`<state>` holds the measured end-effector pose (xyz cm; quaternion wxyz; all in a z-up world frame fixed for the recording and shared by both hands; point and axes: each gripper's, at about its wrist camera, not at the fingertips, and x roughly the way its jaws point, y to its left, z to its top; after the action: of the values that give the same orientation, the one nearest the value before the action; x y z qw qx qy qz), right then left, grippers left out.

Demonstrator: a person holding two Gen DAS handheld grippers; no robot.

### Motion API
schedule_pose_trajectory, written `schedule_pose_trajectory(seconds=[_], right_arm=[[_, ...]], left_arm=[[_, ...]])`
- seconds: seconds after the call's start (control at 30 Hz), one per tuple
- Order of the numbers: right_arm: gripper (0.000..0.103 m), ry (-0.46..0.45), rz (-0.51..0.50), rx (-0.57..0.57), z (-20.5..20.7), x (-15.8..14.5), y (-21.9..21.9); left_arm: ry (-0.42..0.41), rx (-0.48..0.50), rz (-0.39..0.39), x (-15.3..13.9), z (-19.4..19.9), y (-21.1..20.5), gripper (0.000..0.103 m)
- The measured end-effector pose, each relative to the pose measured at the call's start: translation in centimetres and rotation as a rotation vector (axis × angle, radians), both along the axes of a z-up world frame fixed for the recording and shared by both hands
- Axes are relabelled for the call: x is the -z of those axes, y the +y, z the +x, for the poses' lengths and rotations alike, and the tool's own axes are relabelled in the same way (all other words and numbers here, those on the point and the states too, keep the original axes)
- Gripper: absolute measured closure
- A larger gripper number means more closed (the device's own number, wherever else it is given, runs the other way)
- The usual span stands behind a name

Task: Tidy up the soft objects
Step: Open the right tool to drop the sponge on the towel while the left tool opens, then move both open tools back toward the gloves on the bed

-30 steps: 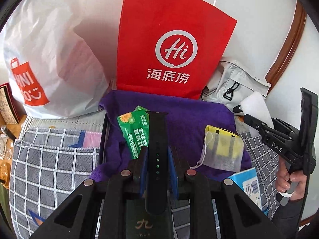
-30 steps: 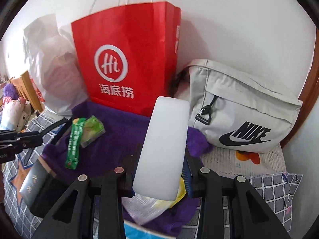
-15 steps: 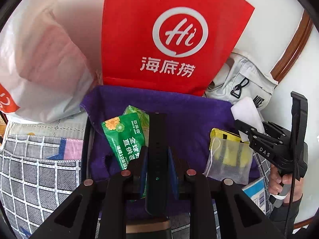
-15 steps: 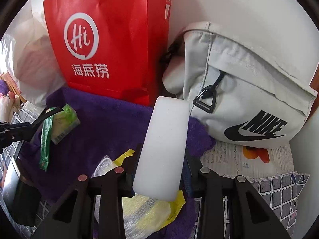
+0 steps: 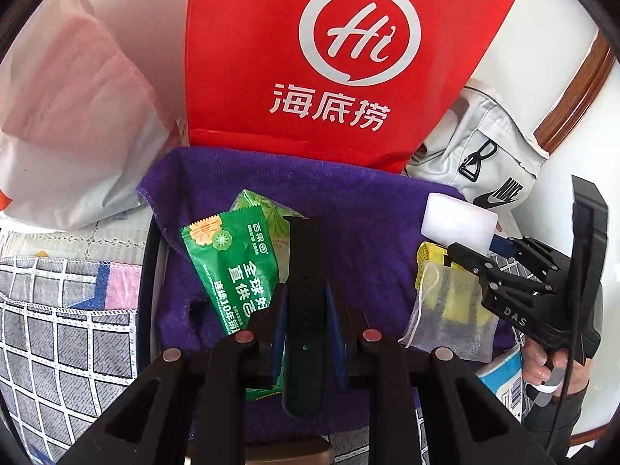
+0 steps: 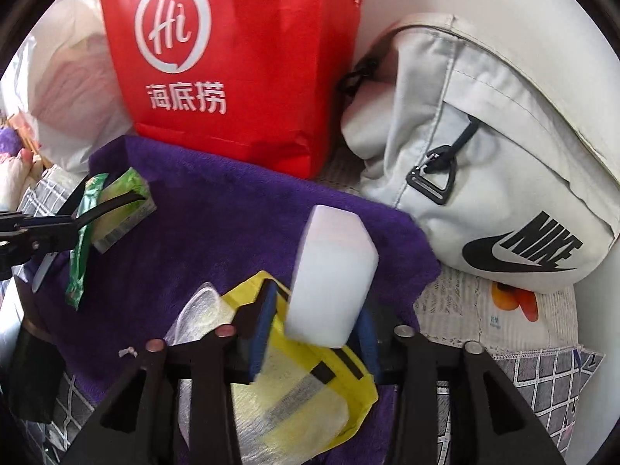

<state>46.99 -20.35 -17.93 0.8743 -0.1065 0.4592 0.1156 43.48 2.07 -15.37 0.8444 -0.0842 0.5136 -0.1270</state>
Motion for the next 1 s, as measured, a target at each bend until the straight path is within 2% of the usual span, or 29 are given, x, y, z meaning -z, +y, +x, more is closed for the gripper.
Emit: schedule_pose_trajectory(seconds=[0.1,0.33,0.43,0.53,0.87,1.0], right_arm=[[0.055,-0.011,0.015,-0.006,-0.6,-0.6,0.0],[0.043,-0.061,0.056,0.000,-2.6,-3.3,0.0],[0.043,-0.075,0.066,-0.007,-2.7,-4.5,-0.2],[0.043,-0.087,0.059,-0.013,-3.6,-5.2,-0.1],[0.043,-0.109,0.107,0.022,-9.1,-7.0,-0.6],[0.043,-0.079,0.143,-0.010,-13.1,-7.1,0.5]], left_arm=[[0.008,-0.001,-0.003,0.2,0.2,0.0,0.083],[0.019,-0.005,-0.005,0.1,0.1,0.2,0.082],[0.016,-0.015,-0.007,-0.5,-0.3,0.4,0.069],[0.003,-0.025,0.006,-1.2,-0.9,0.5,0.068],[-0.047,-0.024,0.020,-4.6,-5.6,1.0,0.068],[-0.093,-0.020,0.039,-5.8,-8.9,2.0,0.063]])
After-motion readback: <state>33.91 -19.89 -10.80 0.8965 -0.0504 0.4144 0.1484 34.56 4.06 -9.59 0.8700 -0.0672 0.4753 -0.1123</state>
